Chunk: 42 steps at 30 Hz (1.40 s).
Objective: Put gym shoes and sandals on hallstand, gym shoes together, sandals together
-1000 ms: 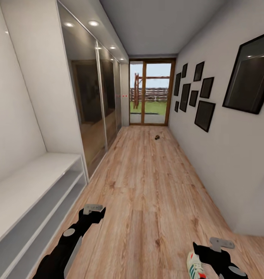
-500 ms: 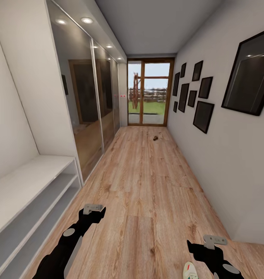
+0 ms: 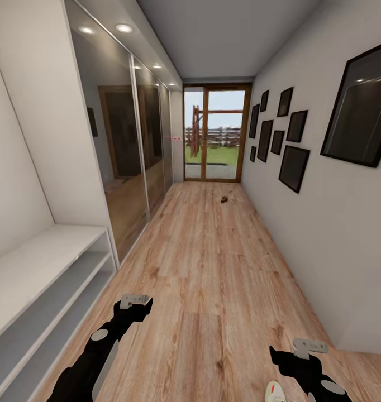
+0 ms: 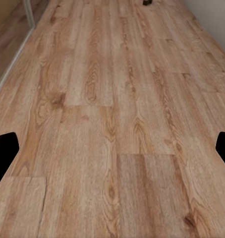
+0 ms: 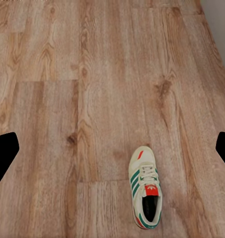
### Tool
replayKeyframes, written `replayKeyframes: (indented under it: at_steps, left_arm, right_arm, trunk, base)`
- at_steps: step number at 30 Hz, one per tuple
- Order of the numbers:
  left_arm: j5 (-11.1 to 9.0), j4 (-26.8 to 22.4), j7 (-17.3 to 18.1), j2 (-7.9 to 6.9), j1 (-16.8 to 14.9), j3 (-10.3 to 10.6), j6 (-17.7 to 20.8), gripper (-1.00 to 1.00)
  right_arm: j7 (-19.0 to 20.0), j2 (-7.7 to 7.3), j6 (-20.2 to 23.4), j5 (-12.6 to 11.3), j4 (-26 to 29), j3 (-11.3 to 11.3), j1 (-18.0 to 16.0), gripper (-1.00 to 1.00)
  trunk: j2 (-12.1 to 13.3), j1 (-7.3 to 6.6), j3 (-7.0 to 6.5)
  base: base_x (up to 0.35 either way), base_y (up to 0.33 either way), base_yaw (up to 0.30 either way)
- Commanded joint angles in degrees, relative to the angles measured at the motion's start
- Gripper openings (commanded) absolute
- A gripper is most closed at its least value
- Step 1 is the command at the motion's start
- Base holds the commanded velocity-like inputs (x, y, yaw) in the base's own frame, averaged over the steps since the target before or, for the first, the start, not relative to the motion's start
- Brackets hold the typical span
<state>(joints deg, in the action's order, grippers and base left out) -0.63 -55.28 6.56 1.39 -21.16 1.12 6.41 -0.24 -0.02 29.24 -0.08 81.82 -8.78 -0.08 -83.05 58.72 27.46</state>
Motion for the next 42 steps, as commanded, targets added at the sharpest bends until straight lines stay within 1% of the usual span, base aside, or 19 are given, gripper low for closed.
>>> replayKeyframes:
  at_steps: [1, 4, 10, 18, 24, 30, 37, 42]
  left_arm:
    - [-0.07, -0.09, 0.21, 0.02, -0.02, -0.06, 0.35, 1.00]
    - [-0.09, -0.09, 0.21, 0.02, -0.02, -0.10, 0.35, 1.00]
    - [-0.15, -0.03, 0.21, 0.02, -0.02, -0.10, 0.35, 1.00]
    - [-0.13, -0.01, 0.21, 0.02, -0.02, -0.07, 0.35, 1.00]
    - [-0.15, 0.00, 0.21, 0.02, -0.02, -0.07, 0.35, 1.00]
    - [-0.16, 0.00, 0.21, 0.02, -0.02, -0.06, 0.35, 1.00]
    - [-0.10, 0.00, 0.21, 0.02, -0.02, -0.02, 0.35, 1.00]
    - [-0.08, 0.00, 0.24, 0.07, -0.02, 0.02, 0.32, 1.00]
  right_arm:
    - [-0.03, -0.03, 0.29, -0.01, 0.10, -0.01, -0.01, 1.00]
    - [-0.03, -0.06, 0.29, -0.01, 0.10, -0.01, -0.01, 1.00]
    - [-0.03, -0.02, 0.29, -0.01, 0.10, -0.01, -0.01, 1.00]
    - [-0.13, 0.01, 0.29, -0.01, 0.10, -0.07, -0.01, 1.00]
    - [-0.19, 0.01, 0.29, -0.01, 0.10, -0.09, -0.01, 1.00]
    - [-0.20, 0.02, 0.29, -0.01, 0.11, -0.10, -0.01, 1.00]
    - [-0.20, 0.08, 0.29, -0.01, 0.10, -0.10, -0.01, 1.00]
    - [-0.20, 0.05, 0.29, -0.01, 0.10, -0.10, -0.01, 1.00]
  trunk:
    - [-0.03, 0.01, 0.05]
    - [-0.03, 0.01, 0.05]
    - [-0.03, 0.01, 0.05]
    - [-0.03, 0.01, 0.05]
    - [-0.03, 0.01, 0.05]
    - [-0.03, 0.01, 0.05]
    - [-0.03, 0.01, 0.05]
    - [-0.03, 0.01, 0.05]
  base:
    - [0.018, 0.000, -0.120]
    - [0.080, 0.000, -0.085]
    - [0.242, 0.000, -0.020]
    - [0.072, 0.000, -0.002]
    - [0.207, 0.000, 0.000]
    - [0.054, 0.000, -0.017]
    - [0.103, -0.074, -0.196]
    - [0.046, -0.035, -0.082]
